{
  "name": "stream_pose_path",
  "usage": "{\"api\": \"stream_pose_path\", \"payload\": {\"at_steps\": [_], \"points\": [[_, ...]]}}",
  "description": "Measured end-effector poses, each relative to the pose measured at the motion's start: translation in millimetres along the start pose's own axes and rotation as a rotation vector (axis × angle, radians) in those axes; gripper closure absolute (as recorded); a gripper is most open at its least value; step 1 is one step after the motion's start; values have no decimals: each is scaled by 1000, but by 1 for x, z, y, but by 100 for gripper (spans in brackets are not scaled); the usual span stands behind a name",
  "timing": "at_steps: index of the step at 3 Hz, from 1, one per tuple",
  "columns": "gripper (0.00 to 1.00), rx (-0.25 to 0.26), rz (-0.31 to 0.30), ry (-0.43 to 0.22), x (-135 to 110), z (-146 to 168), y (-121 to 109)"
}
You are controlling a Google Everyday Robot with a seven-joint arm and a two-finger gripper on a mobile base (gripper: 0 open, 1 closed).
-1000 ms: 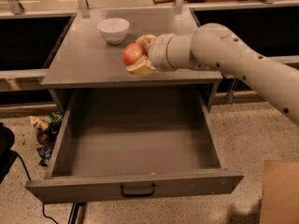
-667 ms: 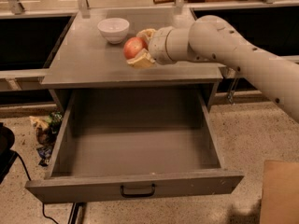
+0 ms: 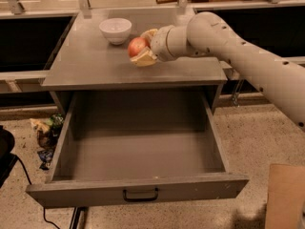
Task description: Pick apple from top drawer and place on counter
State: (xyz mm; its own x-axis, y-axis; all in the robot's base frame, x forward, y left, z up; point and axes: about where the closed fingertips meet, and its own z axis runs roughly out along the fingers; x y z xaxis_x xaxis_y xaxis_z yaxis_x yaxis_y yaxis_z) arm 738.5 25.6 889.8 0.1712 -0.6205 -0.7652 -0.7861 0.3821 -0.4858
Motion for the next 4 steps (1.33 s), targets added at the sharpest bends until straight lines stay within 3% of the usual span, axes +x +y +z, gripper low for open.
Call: {"api": "stream_pose_path", "payload": {"at_steps": [2,4], "points": [[57,19,61,29,24,20,-24],[11,24,72,33,27,22,-31]]}}
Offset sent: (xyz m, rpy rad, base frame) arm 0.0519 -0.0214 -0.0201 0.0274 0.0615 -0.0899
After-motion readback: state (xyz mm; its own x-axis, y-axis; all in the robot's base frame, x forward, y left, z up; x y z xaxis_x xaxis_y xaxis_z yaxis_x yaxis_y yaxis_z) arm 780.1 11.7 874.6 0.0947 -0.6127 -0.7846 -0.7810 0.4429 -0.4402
